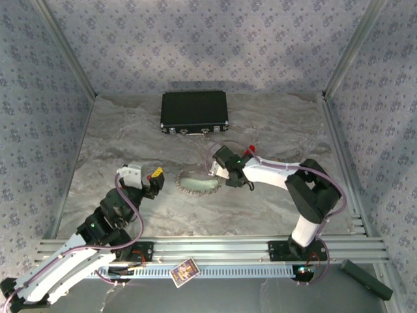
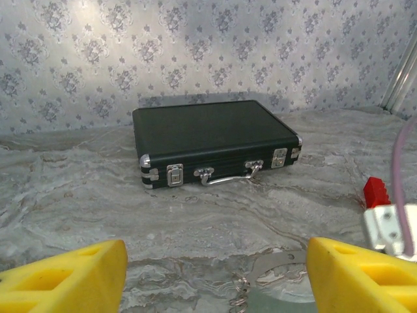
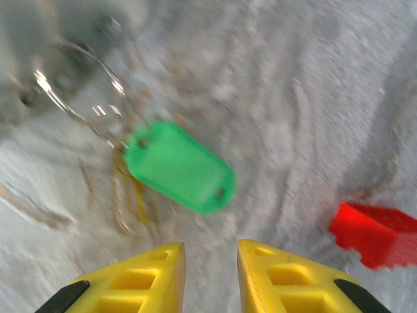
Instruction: Put the keys on the keyring
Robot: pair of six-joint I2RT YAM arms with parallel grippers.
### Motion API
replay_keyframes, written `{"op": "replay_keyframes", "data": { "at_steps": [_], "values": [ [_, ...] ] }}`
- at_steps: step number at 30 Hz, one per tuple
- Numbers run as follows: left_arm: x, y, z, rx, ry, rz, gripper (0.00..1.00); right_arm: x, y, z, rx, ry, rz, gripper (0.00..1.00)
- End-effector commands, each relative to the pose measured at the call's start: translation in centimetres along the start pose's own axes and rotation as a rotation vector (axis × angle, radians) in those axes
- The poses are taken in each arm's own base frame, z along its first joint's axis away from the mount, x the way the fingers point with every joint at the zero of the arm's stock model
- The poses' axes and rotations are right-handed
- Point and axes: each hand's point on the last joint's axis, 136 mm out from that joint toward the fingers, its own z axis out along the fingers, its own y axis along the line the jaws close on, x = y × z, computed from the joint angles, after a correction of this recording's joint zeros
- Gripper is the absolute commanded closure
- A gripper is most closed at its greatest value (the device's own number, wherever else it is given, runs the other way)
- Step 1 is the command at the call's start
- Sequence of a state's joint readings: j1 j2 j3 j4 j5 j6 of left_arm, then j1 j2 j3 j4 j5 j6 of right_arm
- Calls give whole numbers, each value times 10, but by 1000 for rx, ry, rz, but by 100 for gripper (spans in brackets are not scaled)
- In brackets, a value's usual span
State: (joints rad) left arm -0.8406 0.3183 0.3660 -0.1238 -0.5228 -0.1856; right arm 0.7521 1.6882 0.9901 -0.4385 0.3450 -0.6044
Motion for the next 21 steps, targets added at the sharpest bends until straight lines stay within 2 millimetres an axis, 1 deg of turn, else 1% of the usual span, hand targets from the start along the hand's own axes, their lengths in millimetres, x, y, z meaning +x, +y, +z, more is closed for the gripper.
{"op": "replay_keyframes", "data": {
  "at_steps": [1, 4, 6, 7, 9, 10, 12, 14, 16, 17, 21],
  "values": [
    [-17, -2, 0, 9, -23, -71, 27, -5, -23, -36, 34, -129, 164, 71],
    [-10, -2, 7, -1, 23, -83, 26, -26, -31, -73, -12, -366, 344, 71],
    [-4, -5, 13, 3, 60, -95, 26, -36, -27, -89, -91, -497, 507, 70],
    [2, -8, 16, 10, 86, -101, 25, -42, -19, -94, -166, -548, 597, 70],
    [14, -12, 22, 15, 130, -112, 25, -50, 6, -96, -310, -573, 678, 70],
    [20, -15, 25, 21, 156, -118, 25, -51, 18, -93, -348, -545, 709, 70],
    [30, -18, 30, 19, 195, -130, 25, -48, 31, -86, -376, -458, 765, 69],
    [39, -17, 34, 2, 227, -149, 25, -36, 35, -74, -379, -314, 847, 69],
    [47, -17, 37, -15, 255, -172, 25, -33, 36, -69, -393, -185, 889, 73],
    [51, -17, 38, -20, 270, -180, 25, -34, 38, -68, -407, -155, 883, 75],
    [62, -15, 42, -42, 303, -207, 25, -45, 49, -59, -447, -92, 839, 73]
  ]
}}
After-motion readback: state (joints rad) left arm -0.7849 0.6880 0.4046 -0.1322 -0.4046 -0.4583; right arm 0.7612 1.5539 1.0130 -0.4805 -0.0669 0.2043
